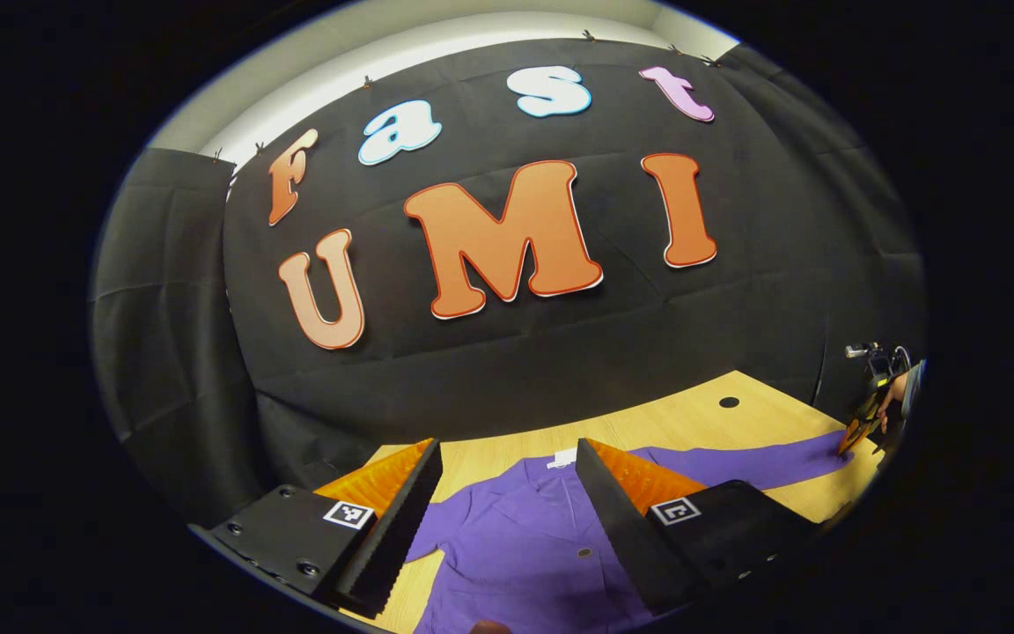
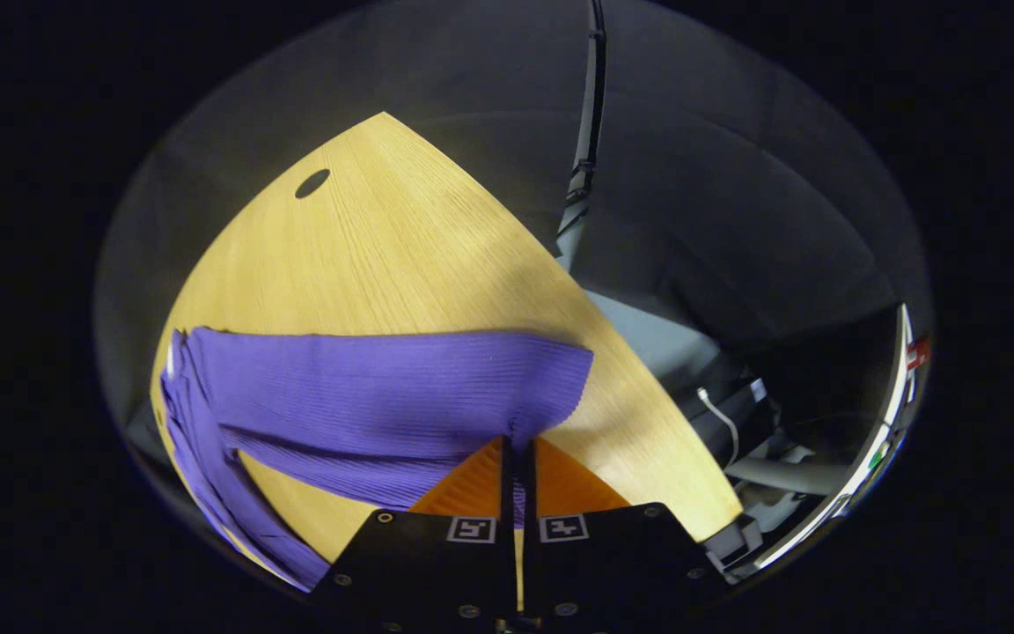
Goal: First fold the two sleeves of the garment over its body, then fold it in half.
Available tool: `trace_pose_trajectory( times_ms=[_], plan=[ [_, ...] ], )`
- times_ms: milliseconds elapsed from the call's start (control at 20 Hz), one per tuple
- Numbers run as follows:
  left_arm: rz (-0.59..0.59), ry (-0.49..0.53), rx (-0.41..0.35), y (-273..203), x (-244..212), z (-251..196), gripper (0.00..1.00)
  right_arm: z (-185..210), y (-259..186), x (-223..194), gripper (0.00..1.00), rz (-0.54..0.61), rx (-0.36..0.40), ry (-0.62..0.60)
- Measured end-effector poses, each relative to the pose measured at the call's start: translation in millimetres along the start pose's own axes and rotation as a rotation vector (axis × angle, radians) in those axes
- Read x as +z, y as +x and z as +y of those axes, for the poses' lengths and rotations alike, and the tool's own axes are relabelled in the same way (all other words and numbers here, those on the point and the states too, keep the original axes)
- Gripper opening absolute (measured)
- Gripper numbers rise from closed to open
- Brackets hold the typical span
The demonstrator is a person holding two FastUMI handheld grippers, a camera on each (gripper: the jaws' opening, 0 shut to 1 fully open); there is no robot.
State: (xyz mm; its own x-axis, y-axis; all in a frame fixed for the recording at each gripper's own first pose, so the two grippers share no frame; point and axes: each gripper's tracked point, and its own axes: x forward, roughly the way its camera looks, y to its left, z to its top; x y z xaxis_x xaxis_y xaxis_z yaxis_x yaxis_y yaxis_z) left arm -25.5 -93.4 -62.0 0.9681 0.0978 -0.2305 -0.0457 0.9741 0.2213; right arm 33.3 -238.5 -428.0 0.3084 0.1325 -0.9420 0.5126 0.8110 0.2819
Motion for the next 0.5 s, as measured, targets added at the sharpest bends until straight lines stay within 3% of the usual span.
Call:
trace_pose_trajectory(
  times_ms=[200, 500],
  plan=[
    [-0.016, -0.015, -0.013, 3, 0, 6, 1.00, 21, -28, 4, 0.03, -0.040, 0.061, -0.001],
    [-0.026, -0.051, -0.043, 8, -10, 33, 0.98, 69, -88, 6, 0.03, -0.139, 0.096, -0.045]
  ],
)
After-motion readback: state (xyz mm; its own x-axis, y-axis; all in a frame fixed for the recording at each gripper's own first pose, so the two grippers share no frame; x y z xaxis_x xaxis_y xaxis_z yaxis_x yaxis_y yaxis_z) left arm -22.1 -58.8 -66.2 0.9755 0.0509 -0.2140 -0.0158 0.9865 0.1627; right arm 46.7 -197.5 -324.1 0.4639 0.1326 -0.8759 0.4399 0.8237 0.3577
